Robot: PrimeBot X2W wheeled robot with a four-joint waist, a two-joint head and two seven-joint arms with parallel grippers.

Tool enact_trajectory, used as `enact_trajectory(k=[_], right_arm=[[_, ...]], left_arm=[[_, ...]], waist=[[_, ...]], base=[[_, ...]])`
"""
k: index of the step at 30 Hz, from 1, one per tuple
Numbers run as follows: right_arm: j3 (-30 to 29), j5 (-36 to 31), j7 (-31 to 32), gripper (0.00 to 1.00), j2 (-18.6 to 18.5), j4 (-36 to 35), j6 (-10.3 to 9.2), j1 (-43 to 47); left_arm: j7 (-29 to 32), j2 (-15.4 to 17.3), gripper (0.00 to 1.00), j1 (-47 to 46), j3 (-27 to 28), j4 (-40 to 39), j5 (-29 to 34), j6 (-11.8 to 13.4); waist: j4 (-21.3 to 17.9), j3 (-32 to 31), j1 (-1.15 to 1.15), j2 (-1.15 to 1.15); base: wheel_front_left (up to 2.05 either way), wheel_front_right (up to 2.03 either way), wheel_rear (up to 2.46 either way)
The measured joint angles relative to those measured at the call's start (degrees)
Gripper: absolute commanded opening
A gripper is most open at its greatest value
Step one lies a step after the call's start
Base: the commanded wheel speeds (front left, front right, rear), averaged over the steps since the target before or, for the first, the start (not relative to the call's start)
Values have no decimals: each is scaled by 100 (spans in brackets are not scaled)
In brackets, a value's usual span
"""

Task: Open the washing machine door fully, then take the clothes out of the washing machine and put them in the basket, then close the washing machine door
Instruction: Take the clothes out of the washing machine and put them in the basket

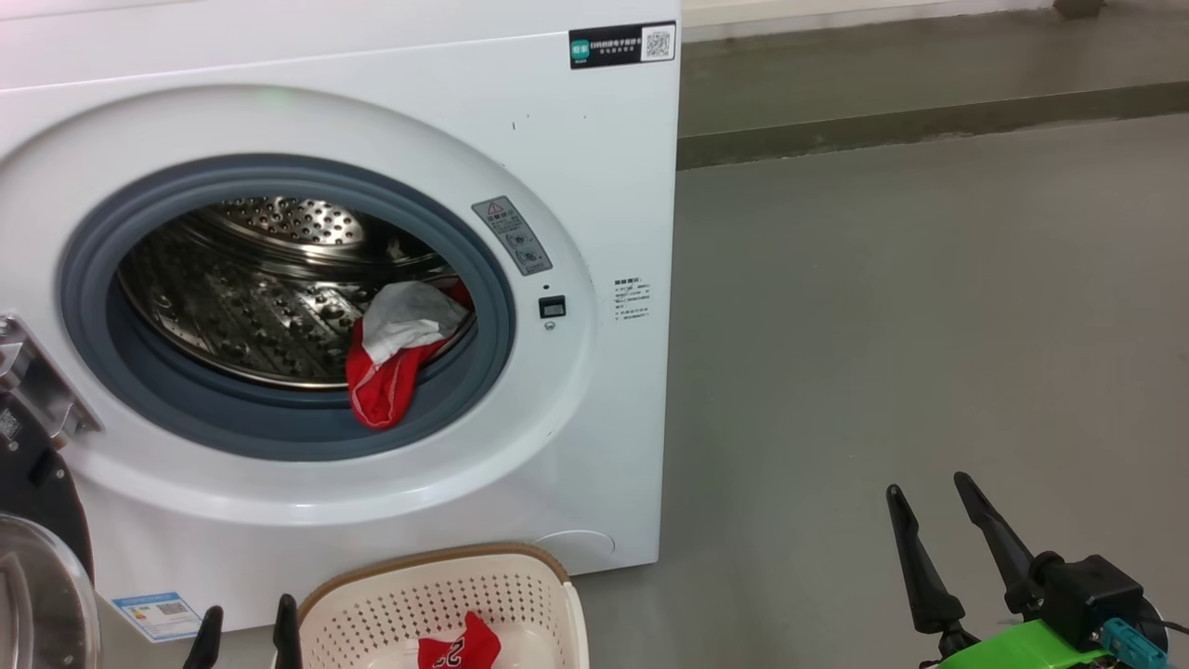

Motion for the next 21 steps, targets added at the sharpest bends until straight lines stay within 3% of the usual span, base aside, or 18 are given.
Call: enact_trajectory(k=[21], right_arm=[[49,5,0,100,-23,2,0,3]], left_arm=[[1,40,100,101,-131,-24,91,96]], waist=[[31,6,0,0]], base=[[0,0,0]])
